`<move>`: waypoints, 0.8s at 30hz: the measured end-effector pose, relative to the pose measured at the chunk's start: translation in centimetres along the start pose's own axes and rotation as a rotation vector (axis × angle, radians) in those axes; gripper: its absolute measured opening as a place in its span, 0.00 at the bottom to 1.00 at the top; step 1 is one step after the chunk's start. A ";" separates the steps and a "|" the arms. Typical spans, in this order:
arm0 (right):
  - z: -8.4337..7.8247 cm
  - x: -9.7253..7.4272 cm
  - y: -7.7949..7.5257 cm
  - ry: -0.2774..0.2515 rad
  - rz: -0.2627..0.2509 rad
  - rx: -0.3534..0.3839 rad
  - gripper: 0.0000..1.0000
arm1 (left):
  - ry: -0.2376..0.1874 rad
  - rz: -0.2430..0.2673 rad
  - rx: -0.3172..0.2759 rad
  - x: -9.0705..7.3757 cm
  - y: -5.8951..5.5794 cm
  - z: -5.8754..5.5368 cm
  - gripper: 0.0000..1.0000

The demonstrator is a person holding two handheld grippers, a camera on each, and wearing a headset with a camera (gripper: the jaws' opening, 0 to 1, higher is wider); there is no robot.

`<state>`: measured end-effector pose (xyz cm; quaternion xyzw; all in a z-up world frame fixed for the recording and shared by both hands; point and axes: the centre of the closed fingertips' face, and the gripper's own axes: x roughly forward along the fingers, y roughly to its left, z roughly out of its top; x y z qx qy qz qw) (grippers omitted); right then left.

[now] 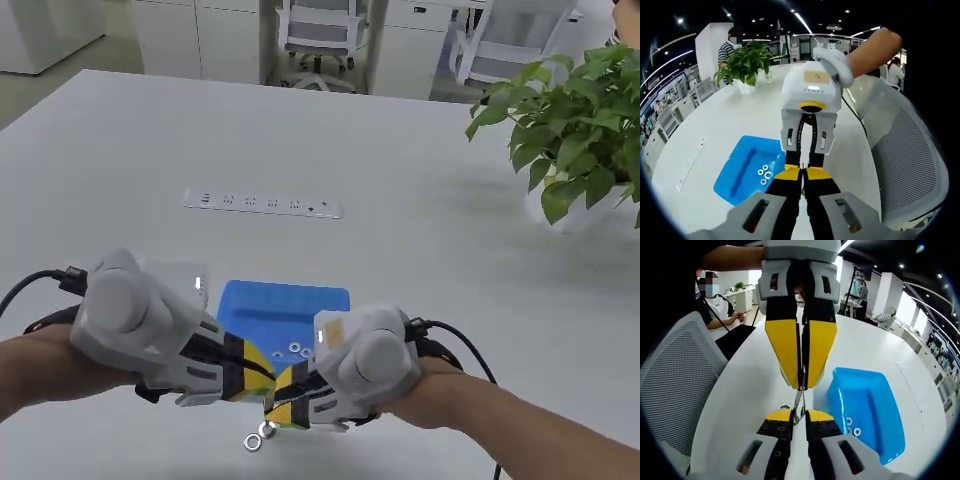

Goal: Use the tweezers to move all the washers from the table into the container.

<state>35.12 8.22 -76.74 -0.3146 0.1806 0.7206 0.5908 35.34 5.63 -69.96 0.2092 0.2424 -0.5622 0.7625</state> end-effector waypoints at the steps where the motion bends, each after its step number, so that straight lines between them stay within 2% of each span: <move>1: 0.0 0.0 0.1 0.001 0.004 -0.002 0.10 | 0.001 0.000 -0.001 0.0 0.0 0.0 0.05; 16: 0.0 0.0 0.0 -0.013 -0.011 0.036 0.08 | 0.010 0.005 0.003 0.0 0.0 0.0 0.05; 24: 0.1 -0.1 0.0 -0.004 -0.012 0.027 0.08 | 0.013 0.008 -0.003 -0.2 -0.2 0.1 0.06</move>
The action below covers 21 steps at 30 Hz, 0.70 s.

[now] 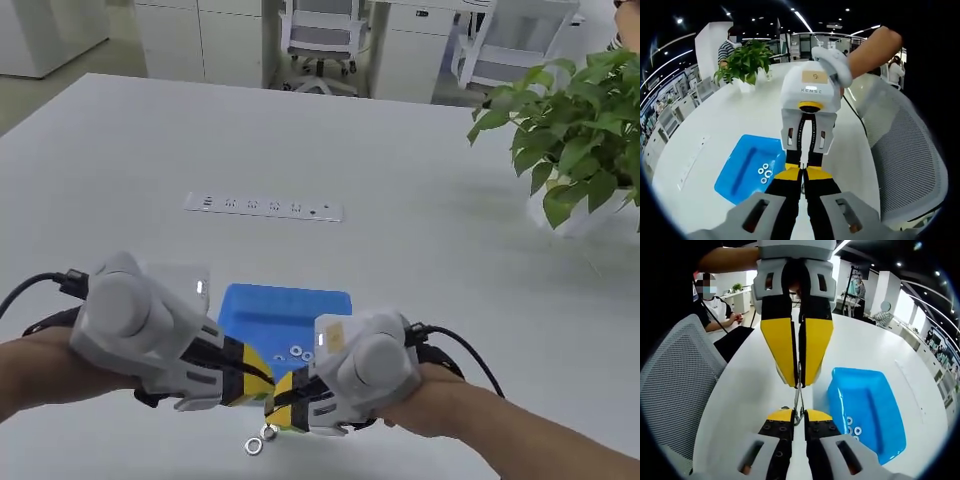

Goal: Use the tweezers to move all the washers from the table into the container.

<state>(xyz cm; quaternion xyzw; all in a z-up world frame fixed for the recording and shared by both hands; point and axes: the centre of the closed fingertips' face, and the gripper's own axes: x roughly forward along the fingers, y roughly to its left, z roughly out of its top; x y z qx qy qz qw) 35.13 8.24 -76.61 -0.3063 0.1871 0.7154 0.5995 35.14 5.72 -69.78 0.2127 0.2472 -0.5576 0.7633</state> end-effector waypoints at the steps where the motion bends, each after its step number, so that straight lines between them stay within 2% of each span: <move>1: 0.1 -0.1 0.0 -0.003 0.000 0.002 0.08 | -0.001 0.000 -0.001 0.0 0.0 0.0 0.07; 6: 0.4 -0.6 -0.1 -0.005 -0.005 -0.002 0.08 | -0.011 0.003 -0.016 -0.4 0.0 0.0 0.14; 9: 0.7 -0.9 -0.2 -0.008 -0.010 -0.010 0.08 | -0.040 0.001 -0.042 -0.7 -0.1 0.1 0.19; 15: 1.8 -1.7 -0.3 -0.020 -0.013 -0.027 0.09 | -0.064 0.012 -0.075 -1.3 -0.4 -0.2 0.31; 17: 2.1 -2.0 -0.2 -0.027 -0.005 -0.032 0.09 | -0.090 0.039 -0.104 -1.7 -0.1 -0.3 0.36; 21: 2.7 -2.5 -0.2 -0.034 0.002 -0.043 0.09 | -0.112 0.079 -0.133 -2.2 0.4 -0.6 0.47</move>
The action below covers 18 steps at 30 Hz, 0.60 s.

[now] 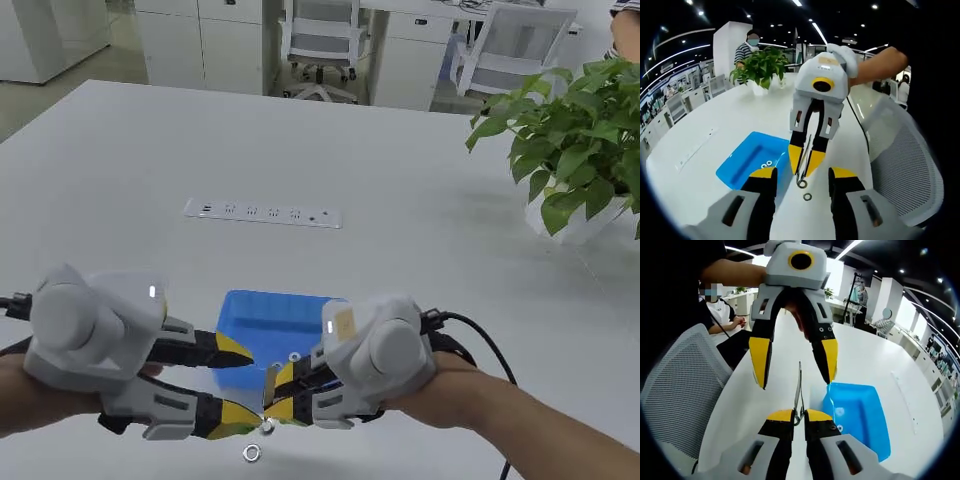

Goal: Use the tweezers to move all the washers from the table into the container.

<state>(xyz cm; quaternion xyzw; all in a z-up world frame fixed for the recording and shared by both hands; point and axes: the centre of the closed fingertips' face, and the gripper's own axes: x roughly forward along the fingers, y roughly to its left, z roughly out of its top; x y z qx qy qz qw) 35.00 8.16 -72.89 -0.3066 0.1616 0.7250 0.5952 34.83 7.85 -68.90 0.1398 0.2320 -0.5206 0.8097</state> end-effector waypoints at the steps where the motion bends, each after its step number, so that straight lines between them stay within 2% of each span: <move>1: 0.1 -0.1 -0.1 -0.004 -0.001 0.000 0.09 | -0.009 0.017 -0.011 -0.2 0.2 0.0 0.50; 3: 0.5 -0.4 -0.1 -0.009 -0.002 -0.002 0.09 | -0.021 0.040 -0.040 -0.6 0.5 -0.1 0.54; 10: 1.2 -1.4 -0.4 -0.012 0.003 -0.015 0.09 | -0.054 0.100 -0.066 -1.8 0.9 -0.2 0.65; 18: 2.3 -2.8 -1.4 -0.029 -0.004 -0.017 0.09 | -0.086 0.150 -0.106 -2.9 0.8 -0.3 0.74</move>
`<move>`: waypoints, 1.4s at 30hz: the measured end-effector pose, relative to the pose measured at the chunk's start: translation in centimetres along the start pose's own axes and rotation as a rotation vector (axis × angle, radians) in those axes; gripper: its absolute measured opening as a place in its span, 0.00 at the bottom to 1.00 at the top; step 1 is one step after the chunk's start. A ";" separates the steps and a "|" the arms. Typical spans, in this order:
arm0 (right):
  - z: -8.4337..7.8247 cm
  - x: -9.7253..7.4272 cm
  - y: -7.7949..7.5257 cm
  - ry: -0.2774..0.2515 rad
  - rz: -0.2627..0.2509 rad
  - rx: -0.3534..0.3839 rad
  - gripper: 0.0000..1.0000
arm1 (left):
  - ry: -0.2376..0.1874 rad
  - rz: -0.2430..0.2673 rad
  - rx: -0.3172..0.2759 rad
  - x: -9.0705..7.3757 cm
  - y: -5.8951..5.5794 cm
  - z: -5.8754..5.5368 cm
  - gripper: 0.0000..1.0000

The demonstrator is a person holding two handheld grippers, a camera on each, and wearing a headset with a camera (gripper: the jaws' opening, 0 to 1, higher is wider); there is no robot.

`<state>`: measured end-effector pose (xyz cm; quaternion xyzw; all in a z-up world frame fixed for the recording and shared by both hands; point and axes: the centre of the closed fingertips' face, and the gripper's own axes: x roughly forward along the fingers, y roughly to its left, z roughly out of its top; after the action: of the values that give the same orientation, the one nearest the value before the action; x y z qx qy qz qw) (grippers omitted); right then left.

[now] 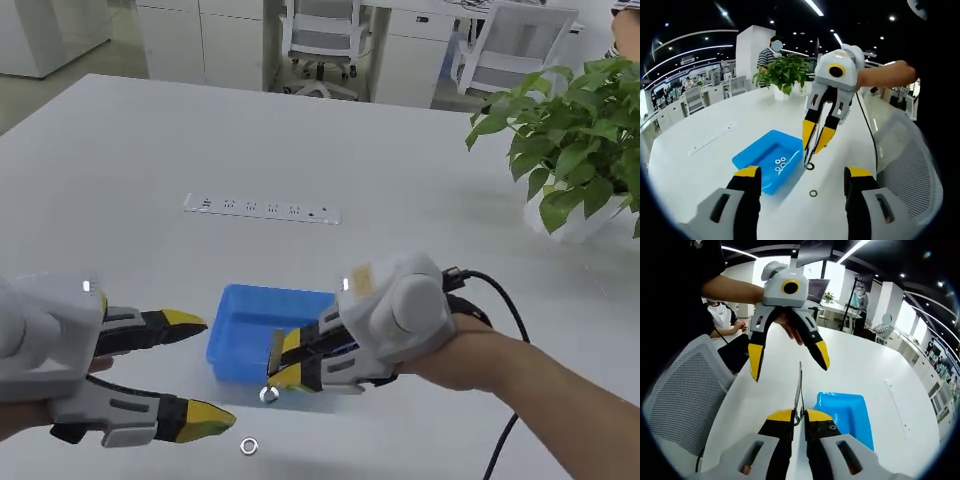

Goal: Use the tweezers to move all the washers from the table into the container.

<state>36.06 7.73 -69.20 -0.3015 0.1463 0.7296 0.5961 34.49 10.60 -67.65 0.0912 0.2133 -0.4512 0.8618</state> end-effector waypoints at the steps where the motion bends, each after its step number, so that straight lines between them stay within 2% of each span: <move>1: 0.1 -0.1 -0.1 -0.004 -0.002 0.001 0.09 | -0.004 0.008 -0.006 -0.1 0.0 0.0 0.75; 10: 0.7 -0.8 -1.6 -0.017 -0.022 -0.014 0.09 | -0.010 0.048 -0.010 -0.9 0.1 -0.3 0.86; 21: 0.7 -1.4 -4.2 -0.030 -0.065 -0.012 0.09 | 0.011 0.048 0.024 -0.9 0.0 -0.3 0.92; 31: -0.2 -0.8 -5.9 -0.019 -0.078 -0.013 0.09 | 0.022 0.035 0.029 -0.6 0.1 -0.5 0.99; 42: -2.0 0.3 -7.3 0.003 -0.084 -0.013 0.09 | 0.030 0.027 0.017 -0.2 0.7 -0.5 0.99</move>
<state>43.54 8.62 -69.84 -0.3123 0.1297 0.7045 0.6239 34.82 11.30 -68.02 0.1082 0.2210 -0.4397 0.8638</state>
